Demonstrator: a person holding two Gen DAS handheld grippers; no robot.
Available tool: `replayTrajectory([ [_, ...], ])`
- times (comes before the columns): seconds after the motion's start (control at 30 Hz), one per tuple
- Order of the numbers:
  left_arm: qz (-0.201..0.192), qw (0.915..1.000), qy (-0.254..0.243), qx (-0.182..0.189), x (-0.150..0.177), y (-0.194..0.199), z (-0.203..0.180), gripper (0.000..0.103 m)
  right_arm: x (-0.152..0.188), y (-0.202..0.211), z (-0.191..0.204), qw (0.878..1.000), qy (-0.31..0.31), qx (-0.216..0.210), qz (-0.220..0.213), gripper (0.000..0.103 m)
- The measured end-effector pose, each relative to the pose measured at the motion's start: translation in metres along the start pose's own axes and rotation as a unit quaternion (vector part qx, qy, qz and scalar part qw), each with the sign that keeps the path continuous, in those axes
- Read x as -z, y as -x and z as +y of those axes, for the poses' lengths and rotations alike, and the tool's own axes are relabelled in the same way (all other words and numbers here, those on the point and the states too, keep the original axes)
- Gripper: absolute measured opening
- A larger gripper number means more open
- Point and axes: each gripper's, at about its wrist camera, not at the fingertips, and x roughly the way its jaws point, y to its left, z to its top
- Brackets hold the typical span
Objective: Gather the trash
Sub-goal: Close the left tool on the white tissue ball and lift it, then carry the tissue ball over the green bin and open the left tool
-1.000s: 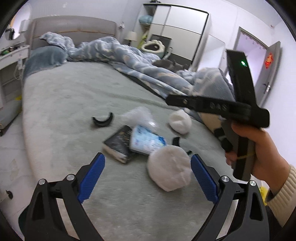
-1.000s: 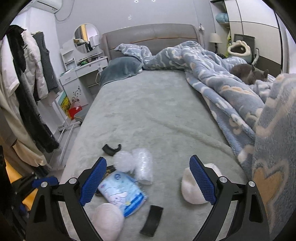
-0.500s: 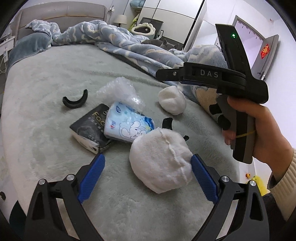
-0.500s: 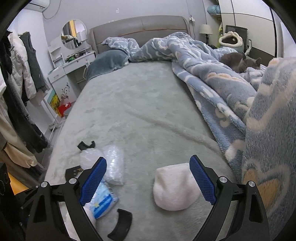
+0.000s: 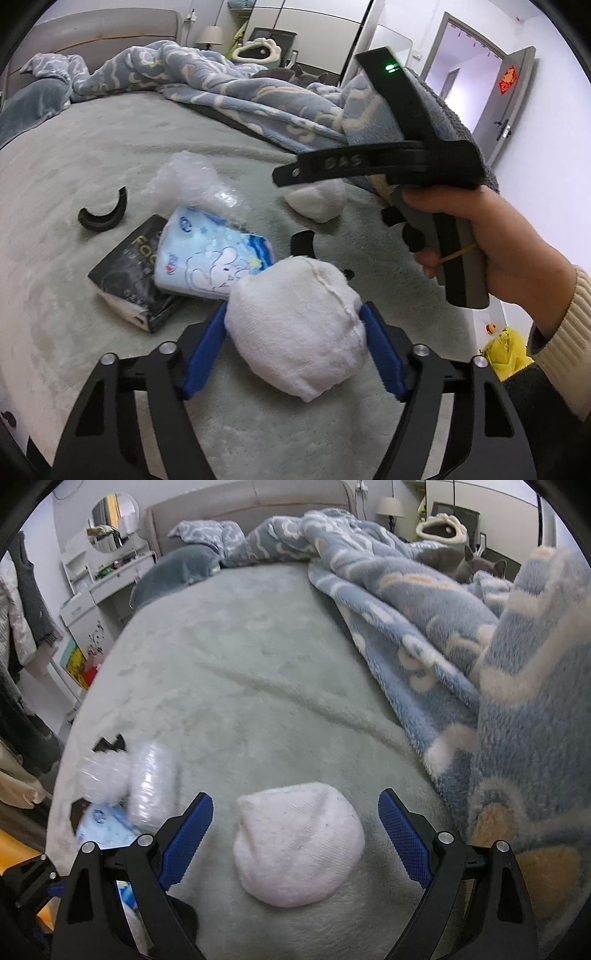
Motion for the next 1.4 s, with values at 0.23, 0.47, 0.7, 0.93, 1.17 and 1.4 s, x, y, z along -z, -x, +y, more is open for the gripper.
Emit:
replayTrajectory([
  [0.23, -0.003, 1.0, -0.002, 0.004, -0.003, 0.001, -0.001, 0.061, 0.005, -0.009, -0.001, 1.0, 0.001, 0.01, 0.022, 0.076],
  [0.47, -0.008, 0.9998, 0.006, 0.014, -0.005, 0.005, -0.001, 0.05, 0.006, -0.01, 0.0, 0.999, 0.004, 0.014, 0.031, 0.062],
  [0.7, -0.013, 0.9993, 0.017, 0.029, -0.005, 0.013, -0.002, 0.041, 0.009, -0.002, 0.007, 0.999, 0.003, 0.017, 0.027, 0.053],
  [0.93, -0.032, 0.9993, 0.015, 0.012, -0.003, 0.034, -0.012, 0.04, 0.012, 0.021, 0.014, 1.0, -0.005, 0.022, -0.001, 0.053],
  [1.17, -0.052, 0.9983, 0.022, -0.014, 0.005, 0.063, -0.013, 0.04, 0.015, 0.048, 0.035, 1.0, -0.005, 0.002, -0.03, 0.053],
  [1.4, -0.069, 0.9955, 0.035, -0.055, 0.013, 0.093, -0.003, 0.04, 0.02, 0.071, 0.068, 0.998, 0.01, -0.023, -0.05, 0.053],
])
